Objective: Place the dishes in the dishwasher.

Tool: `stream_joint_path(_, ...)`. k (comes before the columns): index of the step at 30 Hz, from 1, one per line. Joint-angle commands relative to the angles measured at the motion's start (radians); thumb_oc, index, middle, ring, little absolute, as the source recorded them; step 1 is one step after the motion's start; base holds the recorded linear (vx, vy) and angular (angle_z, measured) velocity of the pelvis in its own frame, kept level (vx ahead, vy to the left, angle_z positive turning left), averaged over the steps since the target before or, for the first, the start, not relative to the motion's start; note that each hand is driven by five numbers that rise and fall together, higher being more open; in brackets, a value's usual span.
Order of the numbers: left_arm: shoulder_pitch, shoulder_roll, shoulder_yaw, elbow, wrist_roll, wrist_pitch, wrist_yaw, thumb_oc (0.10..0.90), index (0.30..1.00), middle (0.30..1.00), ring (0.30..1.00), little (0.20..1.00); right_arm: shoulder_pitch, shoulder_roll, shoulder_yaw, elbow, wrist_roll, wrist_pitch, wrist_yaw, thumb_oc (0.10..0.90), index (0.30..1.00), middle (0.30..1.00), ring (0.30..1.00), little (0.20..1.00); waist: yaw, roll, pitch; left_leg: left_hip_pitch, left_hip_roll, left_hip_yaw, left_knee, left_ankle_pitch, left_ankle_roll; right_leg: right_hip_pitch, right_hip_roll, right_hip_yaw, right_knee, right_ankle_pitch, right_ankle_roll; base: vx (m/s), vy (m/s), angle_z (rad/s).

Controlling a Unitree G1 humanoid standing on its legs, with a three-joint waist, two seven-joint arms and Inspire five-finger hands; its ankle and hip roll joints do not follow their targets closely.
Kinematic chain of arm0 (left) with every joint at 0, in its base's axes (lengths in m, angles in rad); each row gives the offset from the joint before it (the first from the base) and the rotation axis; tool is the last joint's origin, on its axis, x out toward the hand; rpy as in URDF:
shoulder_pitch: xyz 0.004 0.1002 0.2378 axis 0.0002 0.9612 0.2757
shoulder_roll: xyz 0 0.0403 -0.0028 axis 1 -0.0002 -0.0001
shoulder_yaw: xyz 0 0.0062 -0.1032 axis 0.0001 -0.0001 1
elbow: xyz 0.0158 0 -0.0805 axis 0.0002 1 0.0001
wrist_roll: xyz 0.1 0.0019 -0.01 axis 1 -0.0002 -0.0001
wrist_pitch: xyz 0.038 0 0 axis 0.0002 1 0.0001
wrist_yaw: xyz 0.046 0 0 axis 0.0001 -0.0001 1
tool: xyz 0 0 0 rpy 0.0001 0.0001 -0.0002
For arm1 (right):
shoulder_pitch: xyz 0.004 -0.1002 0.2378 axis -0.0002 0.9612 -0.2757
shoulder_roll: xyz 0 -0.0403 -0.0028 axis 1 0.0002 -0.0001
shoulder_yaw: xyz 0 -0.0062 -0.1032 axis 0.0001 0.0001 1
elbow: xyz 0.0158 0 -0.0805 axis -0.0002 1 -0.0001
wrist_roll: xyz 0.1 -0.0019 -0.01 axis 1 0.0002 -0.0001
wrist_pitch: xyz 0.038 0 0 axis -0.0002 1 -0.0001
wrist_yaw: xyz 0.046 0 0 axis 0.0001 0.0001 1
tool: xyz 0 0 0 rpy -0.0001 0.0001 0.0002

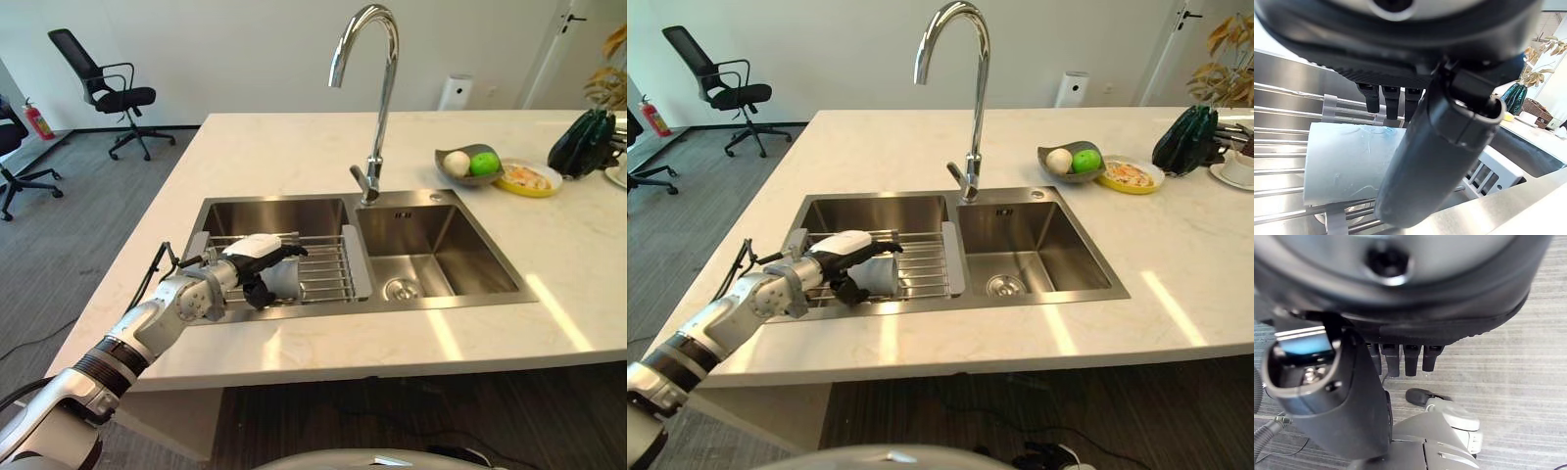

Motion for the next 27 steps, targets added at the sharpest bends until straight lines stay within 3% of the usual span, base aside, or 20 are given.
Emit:
stream_joint_path(1,-0.232,-0.005,0.004,0.066,0.057,-0.013,0.103,0.800,0.900,0.900,0.900,0.900,-0.076,0.027,0.058,0.012,-0.034,-0.020,0.011,0.800,0.900,0.900,0.900,0.900,-0.019,-0.017,0.014,-0.055,0.069,-0.076,0.007,0.007,-0.040,0.082,-0.068,0.025,0.027,-0.133,0.092,0.00,0.000,0.00)
stream_joint_path(10,-0.314,-0.055,-0.075,0.256,0.125,0.017,0.110,0.800,0.900,0.900,0.900,0.900,-0.071,0.018,0.060,0.026,-0.038,-0.014,0.014,0.800,0.900,0.900,0.900,0.900,-0.035,-0.009,0.017,-0.052,0.073,-0.064,0.007,0.010,-0.043,0.075,-0.066,0.032,0.029,-0.132,0.091,0.00,-0.006,-0.06)
stream_joint_path(20,-0.327,-0.106,-0.094,0.498,0.106,0.065,0.097,0.800,0.900,0.900,0.900,0.900,-0.069,0.017,0.067,0.049,-0.033,-0.002,0.027,0.800,0.900,0.900,0.900,0.900,-0.051,0.003,0.019,-0.046,0.074,-0.050,0.007,0.010,-0.044,0.072,-0.064,0.040,0.029,-0.129,0.091,0.00,-0.004,-0.02)
stream_joint_path(21,-0.317,-0.114,-0.092,0.564,0.097,0.071,0.101,0.731,0.796,0.796,0.796,0.796,-0.072,0.017,0.072,0.054,-0.036,0.000,0.028,0.800,0.900,0.900,0.900,0.900,-0.053,0.005,0.018,-0.044,0.074,-0.047,0.007,0.010,-0.044,0.072,-0.064,0.042,0.029,-0.129,0.091,0.00,0.000,0.00)
stream_joint_path(22,-0.318,-0.115,-0.093,0.566,0.097,0.070,0.102,0.731,0.796,0.796,0.796,0.796,-0.073,0.017,0.072,0.055,-0.036,0.000,0.028,0.800,0.900,0.900,0.900,0.900,-0.053,0.006,0.018,-0.044,0.074,-0.047,0.007,0.010,-0.044,0.072,-0.064,0.043,0.029,-0.129,0.091,0.00,0.000,0.00)
stream_joint_path(23,-0.322,-0.118,-0.093,0.581,0.095,0.074,0.103,0.435,0.352,0.352,0.352,0.352,-0.074,0.018,0.074,0.057,-0.036,0.001,0.028,0.800,0.900,0.900,0.900,0.900,-0.054,0.007,0.018,-0.043,0.074,-0.046,0.007,0.010,-0.044,0.072,-0.064,0.043,0.029,-0.129,0.091,0.00,0.000,0.00)
stream_joint_path(24,-0.325,-0.121,-0.101,0.593,0.097,0.074,0.101,0.400,0.300,0.300,0.300,0.300,-0.076,0.018,0.075,0.060,-0.036,0.002,0.029,0.800,0.900,0.900,0.900,0.900,-0.055,0.008,0.018,-0.043,0.074,-0.045,0.007,0.010,-0.044,0.071,-0.063,0.044,0.030,-0.128,0.091,0.00,0.000,0.00)
stream_joint_path(27,-0.322,-0.108,-0.103,0.609,0.094,0.069,0.097,0.400,0.300,0.300,0.300,0.300,-0.079,0.013,0.074,0.066,-0.035,0.004,0.031,0.800,0.900,0.900,0.900,0.900,-0.055,0.010,0.018,-0.042,0.074,-0.043,0.007,0.010,-0.044,0.071,-0.064,0.045,0.030,-0.128,0.092,0.00,0.001,-0.02)
